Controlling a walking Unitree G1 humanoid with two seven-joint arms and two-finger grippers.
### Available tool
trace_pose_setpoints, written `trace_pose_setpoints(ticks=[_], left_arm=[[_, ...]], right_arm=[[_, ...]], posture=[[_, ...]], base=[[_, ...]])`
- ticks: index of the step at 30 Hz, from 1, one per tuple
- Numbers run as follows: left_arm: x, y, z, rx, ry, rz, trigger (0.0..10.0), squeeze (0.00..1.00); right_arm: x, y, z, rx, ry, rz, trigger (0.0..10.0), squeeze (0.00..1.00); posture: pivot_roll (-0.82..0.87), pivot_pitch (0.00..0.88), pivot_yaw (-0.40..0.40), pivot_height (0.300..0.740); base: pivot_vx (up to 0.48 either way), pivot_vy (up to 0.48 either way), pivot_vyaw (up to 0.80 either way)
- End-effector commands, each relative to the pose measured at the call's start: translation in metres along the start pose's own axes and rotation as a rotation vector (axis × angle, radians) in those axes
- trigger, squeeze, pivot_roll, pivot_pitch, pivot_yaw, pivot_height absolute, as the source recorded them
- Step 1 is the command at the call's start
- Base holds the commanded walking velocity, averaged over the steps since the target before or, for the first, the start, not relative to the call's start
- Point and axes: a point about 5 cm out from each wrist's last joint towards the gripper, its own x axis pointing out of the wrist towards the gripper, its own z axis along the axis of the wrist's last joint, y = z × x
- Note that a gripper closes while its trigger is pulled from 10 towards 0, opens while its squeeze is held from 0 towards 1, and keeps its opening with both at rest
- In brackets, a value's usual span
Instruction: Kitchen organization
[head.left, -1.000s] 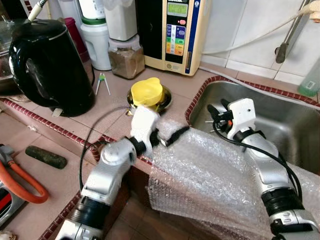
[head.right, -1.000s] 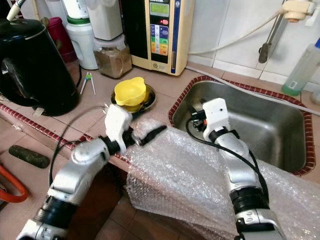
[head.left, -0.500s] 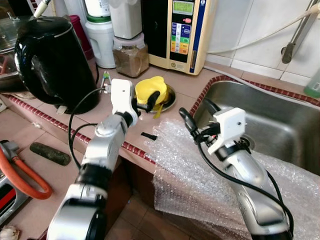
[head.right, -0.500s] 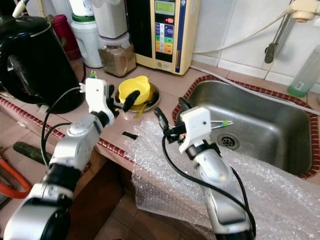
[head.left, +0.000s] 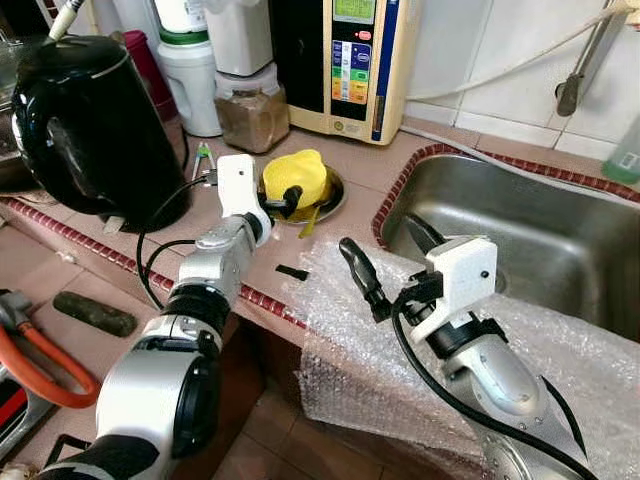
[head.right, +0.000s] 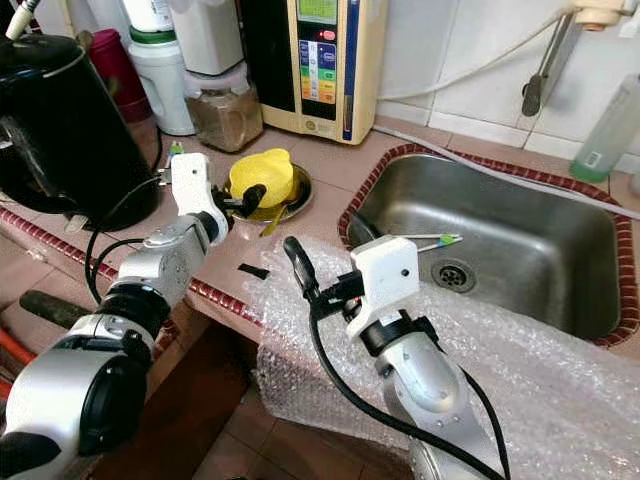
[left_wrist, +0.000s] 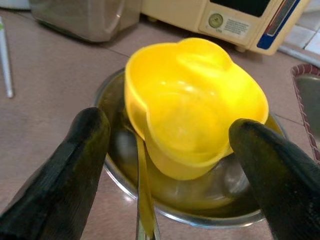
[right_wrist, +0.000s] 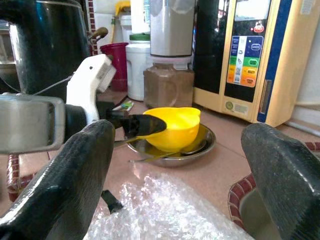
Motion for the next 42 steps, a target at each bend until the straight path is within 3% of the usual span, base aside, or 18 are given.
trace_pose_setpoints(ticks=[1,2,3,4,5,7,11,13,25,42], left_arm=[[0.001,0.004,0.004,-0.018,0.009,0.021,10.0,0.0],[0.001,0.005,0.003,-0.04,0.023,0.035,4.2,0.0],[0.001,0.006,0.003,-0.048,0.028,0.043,3.9,0.0],[0.001,0.006,0.002,-0.067,0.036,0.046,2.2,0.0],[0.001,0.006,0.002,-0.067,0.036,0.046,2.2,0.0],[0.001,0.007,0.001,-0.083,0.048,0.054,0.9,0.0],[0.001,0.01,0.0,-0.102,0.061,0.067,1.0,0.0],[0.0,0.017,-0.004,-0.147,0.086,0.098,0.0,0.0],[-0.004,0.032,-0.005,-0.216,0.1,0.151,0.0,0.0],[-0.006,0.04,-0.004,-0.212,0.079,0.158,0.0,0.0]], right_arm=[[-0.002,0.004,0.005,0.009,-0.007,0.007,10.0,0.0],[-0.003,0.005,0.005,0.007,-0.002,0.012,10.0,0.0],[-0.003,0.006,0.005,0.007,0.002,0.013,10.0,0.0],[-0.004,0.007,0.005,0.01,0.005,0.022,10.0,0.0],[-0.004,0.007,0.005,0.01,0.005,0.022,10.0,0.0],[-0.004,0.009,0.006,0.015,0.007,0.031,10.0,0.0],[-0.004,0.01,0.006,0.021,0.012,0.047,10.0,0.0],[-0.004,0.011,0.005,0.021,0.021,0.052,10.0,0.0],[0.0,0.013,0.003,0.009,0.026,0.064,10.0,0.0],[0.002,0.011,0.0,-0.004,0.031,0.055,10.0,0.0]], posture=[[-0.11,0.077,0.101,0.74],[-0.11,0.076,0.102,0.74],[-0.11,0.075,0.104,0.74],[-0.12,0.074,0.104,0.74],[-0.12,0.074,0.104,0.74],[-0.12,0.073,0.105,0.74],[-0.12,0.072,0.106,0.74],[-0.11,0.071,0.105,0.74],[-0.09,0.066,0.106,0.74],[-0.08,0.065,0.104,0.74]], base=[[0.0,0.0,0.0],[0.0,0.0,0.0],[0.0,0.0,0.0],[0.0,0.0,0.0],[0.0,0.0,0.0],[0.0,0.0,0.0],[0.0,0.0,0.0],[0.0,0.0,0.0],[0.0,0.0,0.0],[0.0,0.0,0.0]])
